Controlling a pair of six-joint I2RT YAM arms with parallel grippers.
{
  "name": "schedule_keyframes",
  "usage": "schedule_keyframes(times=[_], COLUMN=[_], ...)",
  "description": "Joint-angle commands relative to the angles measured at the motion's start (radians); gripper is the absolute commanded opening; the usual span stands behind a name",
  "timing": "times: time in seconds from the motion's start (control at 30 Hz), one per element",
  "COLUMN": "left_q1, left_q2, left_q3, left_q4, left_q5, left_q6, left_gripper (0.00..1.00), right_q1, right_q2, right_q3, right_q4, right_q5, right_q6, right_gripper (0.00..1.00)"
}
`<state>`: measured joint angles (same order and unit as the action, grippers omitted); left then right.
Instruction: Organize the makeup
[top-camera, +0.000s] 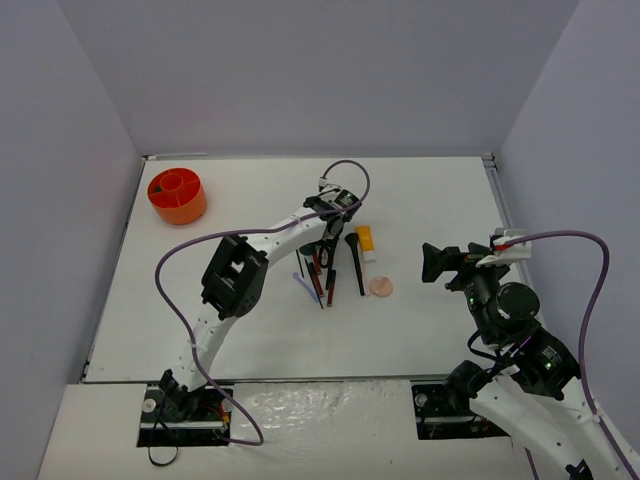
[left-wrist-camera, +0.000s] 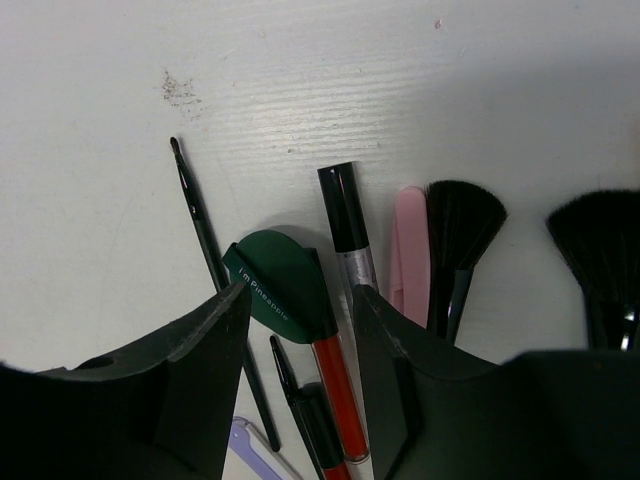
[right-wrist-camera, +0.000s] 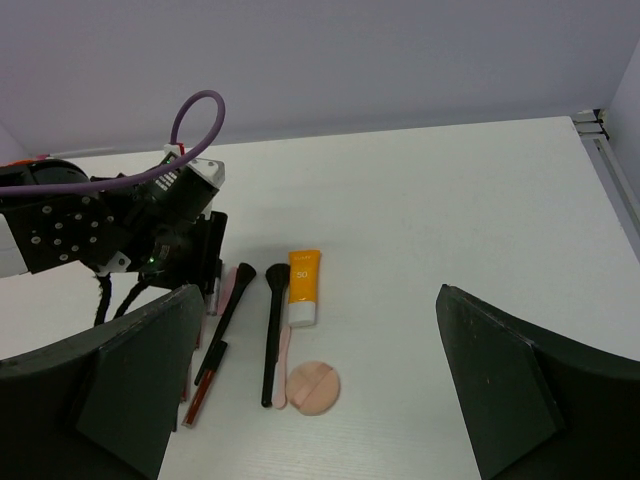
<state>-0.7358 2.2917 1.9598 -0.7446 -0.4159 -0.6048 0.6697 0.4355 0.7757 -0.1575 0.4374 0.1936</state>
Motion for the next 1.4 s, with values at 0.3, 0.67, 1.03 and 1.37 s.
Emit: schedule_keyframes(times=[0.3,0.67,1.03,1.37], left_q1=[-0.002,-0.002,-0.002,0.000], left_q2=[-0.012,-0.008,-0.007,-0.085], left_q3=[0.065,0.064,0.063,0.035], left_q4=[-0.014,-0.018,-0.024,-0.017], left_q5=[-0.034,-0.029,-0.027,-0.038], left_q6=[-0.001,-0.004,0.001,0.028], left_gripper=[0.34,0.30,0.17,0.00], right_q1=[0.009,0.010,0.008,0.008], right_q2=[0.006,0.002,0.000,-0.006], right_q3=[0.013,0.013,0.013,0.013], right_q4=[0.054,0.053,0.053,0.055], right_q5=[0.015,0.015,0.013,0.014], right_q6=[0.010,0.009,0.010,0.012], right_gripper=[1.00,1.00,1.00,1.00])
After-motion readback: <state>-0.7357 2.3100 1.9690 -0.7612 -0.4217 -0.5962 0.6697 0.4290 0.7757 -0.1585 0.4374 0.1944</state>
